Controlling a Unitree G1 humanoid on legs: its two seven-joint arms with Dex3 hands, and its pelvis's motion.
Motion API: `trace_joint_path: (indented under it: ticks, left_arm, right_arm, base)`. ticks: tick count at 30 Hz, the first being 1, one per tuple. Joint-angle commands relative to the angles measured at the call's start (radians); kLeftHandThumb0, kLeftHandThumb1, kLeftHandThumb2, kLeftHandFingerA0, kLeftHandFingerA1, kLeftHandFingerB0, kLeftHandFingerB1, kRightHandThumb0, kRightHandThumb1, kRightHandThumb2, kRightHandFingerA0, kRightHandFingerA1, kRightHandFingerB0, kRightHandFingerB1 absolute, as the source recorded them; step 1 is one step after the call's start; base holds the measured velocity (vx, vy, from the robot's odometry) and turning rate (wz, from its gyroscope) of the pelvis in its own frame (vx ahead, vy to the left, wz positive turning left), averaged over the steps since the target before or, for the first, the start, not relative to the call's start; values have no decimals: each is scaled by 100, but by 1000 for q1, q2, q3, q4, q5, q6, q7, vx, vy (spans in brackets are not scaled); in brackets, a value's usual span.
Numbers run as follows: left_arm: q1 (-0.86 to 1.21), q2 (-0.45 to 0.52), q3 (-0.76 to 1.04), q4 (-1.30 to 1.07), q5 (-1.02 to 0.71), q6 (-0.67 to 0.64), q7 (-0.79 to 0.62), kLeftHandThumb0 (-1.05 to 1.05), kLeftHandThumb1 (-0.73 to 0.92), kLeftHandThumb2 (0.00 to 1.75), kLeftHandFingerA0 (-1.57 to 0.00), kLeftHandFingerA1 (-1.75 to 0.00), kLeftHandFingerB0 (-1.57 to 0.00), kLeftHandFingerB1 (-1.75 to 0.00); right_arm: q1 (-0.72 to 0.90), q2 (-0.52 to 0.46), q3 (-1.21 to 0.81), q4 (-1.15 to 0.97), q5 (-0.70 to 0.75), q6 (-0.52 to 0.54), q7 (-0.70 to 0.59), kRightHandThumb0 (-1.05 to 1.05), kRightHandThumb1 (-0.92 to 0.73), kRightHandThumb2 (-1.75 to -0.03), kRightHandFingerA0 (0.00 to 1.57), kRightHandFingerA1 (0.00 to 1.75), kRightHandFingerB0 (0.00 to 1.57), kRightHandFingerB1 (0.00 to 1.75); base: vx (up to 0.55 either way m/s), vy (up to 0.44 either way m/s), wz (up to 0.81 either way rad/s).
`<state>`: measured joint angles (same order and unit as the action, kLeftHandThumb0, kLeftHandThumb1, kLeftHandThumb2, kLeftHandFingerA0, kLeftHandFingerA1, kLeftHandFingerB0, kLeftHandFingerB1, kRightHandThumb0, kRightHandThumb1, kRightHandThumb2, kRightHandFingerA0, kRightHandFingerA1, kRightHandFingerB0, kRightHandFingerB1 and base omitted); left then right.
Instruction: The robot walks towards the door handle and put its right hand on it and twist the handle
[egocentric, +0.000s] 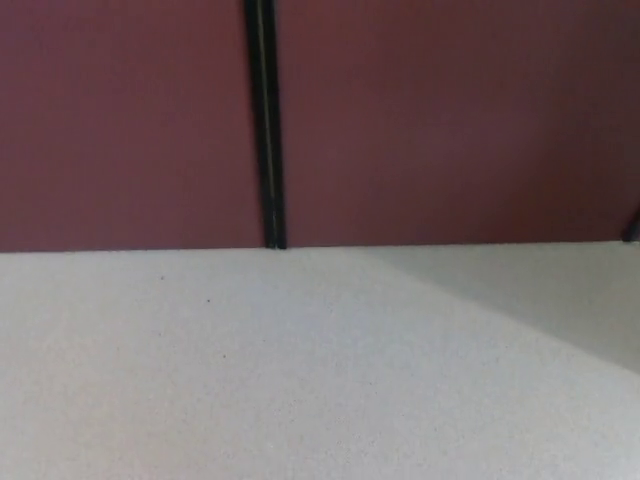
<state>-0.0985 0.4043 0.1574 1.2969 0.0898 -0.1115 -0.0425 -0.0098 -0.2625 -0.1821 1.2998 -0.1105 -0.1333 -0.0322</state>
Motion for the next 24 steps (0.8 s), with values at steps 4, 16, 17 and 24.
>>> trace_joint_path:
  ticks: [4,16,17,24]
  left_arm:
    - [44,3,10,21,-9,-28,-30,-30,61,58,-63,-48,-43,-38]
    - [105,9,6,25,-5,-51,-34,-30,61,58,-60,-47,-43,-38]
    - [105,9,6,25,-5,-51,-34,-30,61,58,-60,-47,-43,-38]
    - [125,16,-8,28,8,-61,-31,-30,62,59,-64,-49,-45,-39]
  right_arm:
    - [42,-2,0,17,12,-51,-10,-36,-55,-75,69,56,51,50]
    - [93,4,27,31,1,-59,-25,-37,-54,-75,69,56,50,49]
    - [93,4,27,31,2,-59,-25,-37,-54,-75,69,56,50,49]
    - [116,10,31,33,4,-74,-30,-35,-55,-74,68,55,50,49]
  base:
    - [0,0,0]
    - [0,0,0]
    - [0,0,0]
    - [0,0,0]
